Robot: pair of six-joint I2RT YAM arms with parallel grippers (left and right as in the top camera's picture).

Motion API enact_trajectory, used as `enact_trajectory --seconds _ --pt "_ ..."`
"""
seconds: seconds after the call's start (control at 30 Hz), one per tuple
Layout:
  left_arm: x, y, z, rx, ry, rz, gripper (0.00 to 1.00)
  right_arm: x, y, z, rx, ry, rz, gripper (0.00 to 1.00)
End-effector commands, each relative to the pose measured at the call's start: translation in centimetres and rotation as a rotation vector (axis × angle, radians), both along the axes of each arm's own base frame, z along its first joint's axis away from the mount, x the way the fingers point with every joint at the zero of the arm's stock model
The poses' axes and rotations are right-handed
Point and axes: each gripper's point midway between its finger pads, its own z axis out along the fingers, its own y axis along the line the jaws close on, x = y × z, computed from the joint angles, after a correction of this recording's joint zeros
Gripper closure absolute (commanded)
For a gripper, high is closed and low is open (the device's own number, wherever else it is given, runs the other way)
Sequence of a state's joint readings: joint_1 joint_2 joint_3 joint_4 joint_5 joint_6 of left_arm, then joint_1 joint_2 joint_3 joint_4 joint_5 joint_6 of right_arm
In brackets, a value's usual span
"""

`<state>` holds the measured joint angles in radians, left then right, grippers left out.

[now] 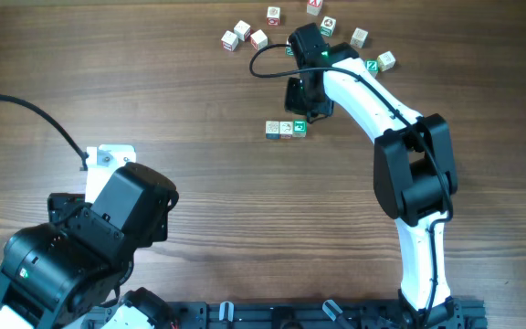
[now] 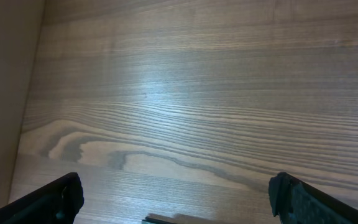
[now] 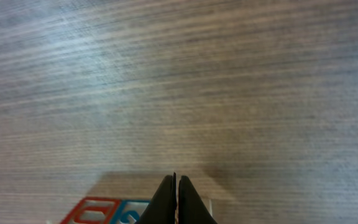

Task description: Form a horizontal line

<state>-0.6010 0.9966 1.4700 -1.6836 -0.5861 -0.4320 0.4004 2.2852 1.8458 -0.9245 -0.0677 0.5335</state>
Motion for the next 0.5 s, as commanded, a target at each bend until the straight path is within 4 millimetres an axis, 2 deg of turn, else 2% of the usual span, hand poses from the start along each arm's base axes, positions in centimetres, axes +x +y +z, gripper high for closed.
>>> enact_trajectory --seconds 0.0,0.47 --pt "0.0 0.2 0.1 -0.009 -0.013 0.022 0.00 -0.8 -0.3 -0.9 -0.007 0.043 0.008 0.96" --pt "0.0 0.2 0.1 -0.009 -0.013 0.022 0.00 -1.9 -0.6 -1.0 -0.017 0.086 0.037 0.95"
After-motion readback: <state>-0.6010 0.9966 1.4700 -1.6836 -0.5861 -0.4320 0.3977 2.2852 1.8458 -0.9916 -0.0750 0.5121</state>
